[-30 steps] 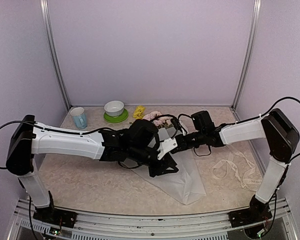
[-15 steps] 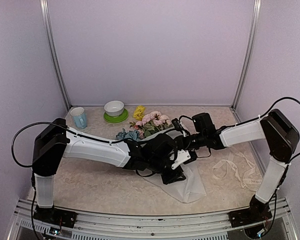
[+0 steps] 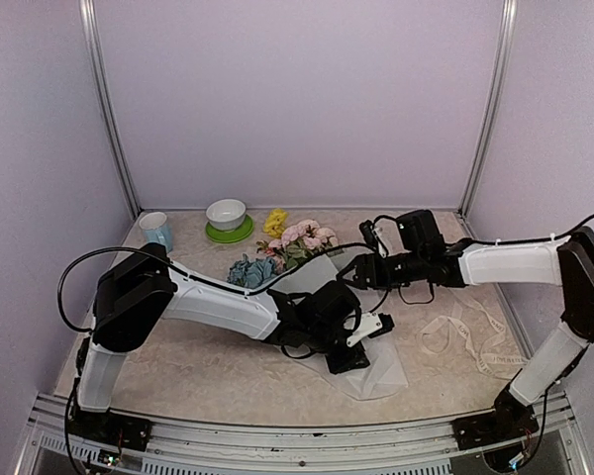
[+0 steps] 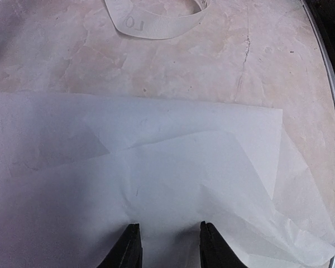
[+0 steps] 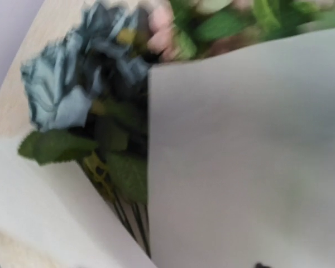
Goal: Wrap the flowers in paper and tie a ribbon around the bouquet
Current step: Press the fold line on the folded bouquet.
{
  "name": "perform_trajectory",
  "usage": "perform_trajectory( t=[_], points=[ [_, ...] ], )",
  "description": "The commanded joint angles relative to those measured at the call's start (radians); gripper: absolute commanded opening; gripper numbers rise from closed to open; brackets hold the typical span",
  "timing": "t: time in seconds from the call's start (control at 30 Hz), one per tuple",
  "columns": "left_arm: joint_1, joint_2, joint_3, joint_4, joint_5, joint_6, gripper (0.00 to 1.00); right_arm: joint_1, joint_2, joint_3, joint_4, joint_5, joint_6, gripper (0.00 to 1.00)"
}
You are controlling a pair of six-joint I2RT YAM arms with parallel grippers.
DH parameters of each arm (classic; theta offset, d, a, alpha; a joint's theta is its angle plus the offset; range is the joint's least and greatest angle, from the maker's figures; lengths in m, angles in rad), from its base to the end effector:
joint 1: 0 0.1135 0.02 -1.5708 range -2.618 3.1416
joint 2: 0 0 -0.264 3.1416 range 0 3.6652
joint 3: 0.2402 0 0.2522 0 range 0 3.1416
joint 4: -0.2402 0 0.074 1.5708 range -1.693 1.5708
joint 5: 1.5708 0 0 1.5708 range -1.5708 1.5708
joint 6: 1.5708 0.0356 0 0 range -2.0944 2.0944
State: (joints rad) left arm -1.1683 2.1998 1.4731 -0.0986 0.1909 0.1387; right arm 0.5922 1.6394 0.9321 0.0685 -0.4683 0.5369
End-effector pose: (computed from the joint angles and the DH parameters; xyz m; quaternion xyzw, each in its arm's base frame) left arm 0.1787 -0.4371 0.1290 0.5912 0.7150 -0.2558 0.2718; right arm 0.2799 0.2077 0.2003 -0.1282 0.8658 0.4090 0.2583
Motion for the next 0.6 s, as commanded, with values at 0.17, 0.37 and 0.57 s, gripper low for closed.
perform_trajectory(
  t=[0.17,0.37,0.57],
  points=[
    [0.008,0.013,-0.027,0.014,0.036,-0.012,0.38,-0.117,-0.197,-0.143,-0.386,0.158,-0.004,0.95],
    [0.009,0.009,-0.05,0.035,0.046,-0.023,0.41,-0.133,-0.203,-0.214,-0.402,0.081,-0.036,1.0],
    [0.009,0.003,-0.068,0.042,0.04,-0.022,0.42,-0.134,-0.096,-0.232,-0.327,-0.098,-0.123,1.0]
  ],
)
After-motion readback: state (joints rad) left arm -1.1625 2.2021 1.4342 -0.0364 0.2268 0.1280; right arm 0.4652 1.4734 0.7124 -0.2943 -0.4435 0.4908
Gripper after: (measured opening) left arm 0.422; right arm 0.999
